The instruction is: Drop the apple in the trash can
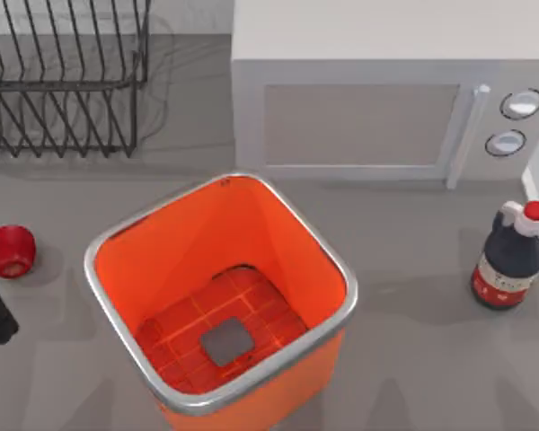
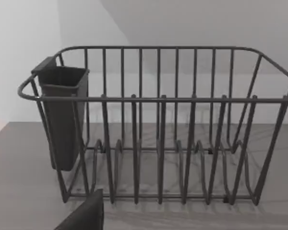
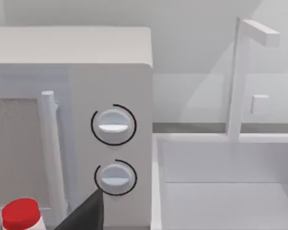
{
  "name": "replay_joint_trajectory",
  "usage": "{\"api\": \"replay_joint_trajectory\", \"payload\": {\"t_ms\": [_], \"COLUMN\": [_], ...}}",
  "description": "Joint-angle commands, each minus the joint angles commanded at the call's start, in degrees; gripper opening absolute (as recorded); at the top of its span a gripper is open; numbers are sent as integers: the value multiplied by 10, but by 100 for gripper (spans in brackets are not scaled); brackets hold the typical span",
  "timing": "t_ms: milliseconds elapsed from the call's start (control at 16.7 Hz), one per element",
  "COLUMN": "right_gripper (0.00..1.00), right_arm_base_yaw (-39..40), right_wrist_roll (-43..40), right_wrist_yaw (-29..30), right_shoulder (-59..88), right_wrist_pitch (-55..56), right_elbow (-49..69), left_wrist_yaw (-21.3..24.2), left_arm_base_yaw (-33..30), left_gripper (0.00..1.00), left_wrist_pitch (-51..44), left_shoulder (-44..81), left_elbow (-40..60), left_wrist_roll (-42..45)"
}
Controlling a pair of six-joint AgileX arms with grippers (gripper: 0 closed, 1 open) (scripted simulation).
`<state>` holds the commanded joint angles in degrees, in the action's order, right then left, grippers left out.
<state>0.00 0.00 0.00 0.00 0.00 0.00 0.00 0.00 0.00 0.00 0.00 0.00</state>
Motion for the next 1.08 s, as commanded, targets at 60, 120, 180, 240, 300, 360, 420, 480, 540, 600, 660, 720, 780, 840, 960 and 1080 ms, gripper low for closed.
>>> {"api": "replay_joint_trajectory", "payload": {"t_ms": [60,120,180,240,300,360,420,480,540,600,660,720,780,840,960,1080], "right_gripper": [100,100,100,100,100,100,100,100,100,100,100,100,100,100,100,100], "right_arm_base_yaw": [0,0,0,0,0,0,0,0,0,0,0,0,0,0,0,0], "right_wrist_roll": [0,0,0,0,0,0,0,0,0,0,0,0,0,0,0,0], "right_wrist_yaw": [0,0,0,0,0,0,0,0,0,0,0,0,0,0,0,0], "right_shoulder": [0,0,0,0,0,0,0,0,0,0,0,0,0,0,0,0], "right_wrist_pitch": [0,0,0,0,0,0,0,0,0,0,0,0,0,0,0,0], "right_elbow": [0,0,0,0,0,0,0,0,0,0,0,0,0,0,0,0], "left_wrist_yaw": [0,0,0,0,0,1,2,4,6,9,11,14,17,19,25,30], "left_arm_base_yaw": [0,0,1,2,3,5,6,8,9,11,12,14,16,18,21,25], "left_gripper": [100,100,100,100,100,100,100,100,100,100,100,100,100,100,100,100], "left_wrist_pitch": [0,0,-4,-12,-25,-41,-60,-81,-106,-132,-161,-191,-222,-254,-319,-383], "left_shoulder": [0,0,6,18,36,60,90,126,169,217,271,329,391,454,581,701], "left_elbow": [0,0,6,17,35,57,84,114,148,184,222,261,301,342,423,502], "left_wrist_roll": [0,0,5,16,32,52,77,105,136,169,205,242,280,319,397,473]}}
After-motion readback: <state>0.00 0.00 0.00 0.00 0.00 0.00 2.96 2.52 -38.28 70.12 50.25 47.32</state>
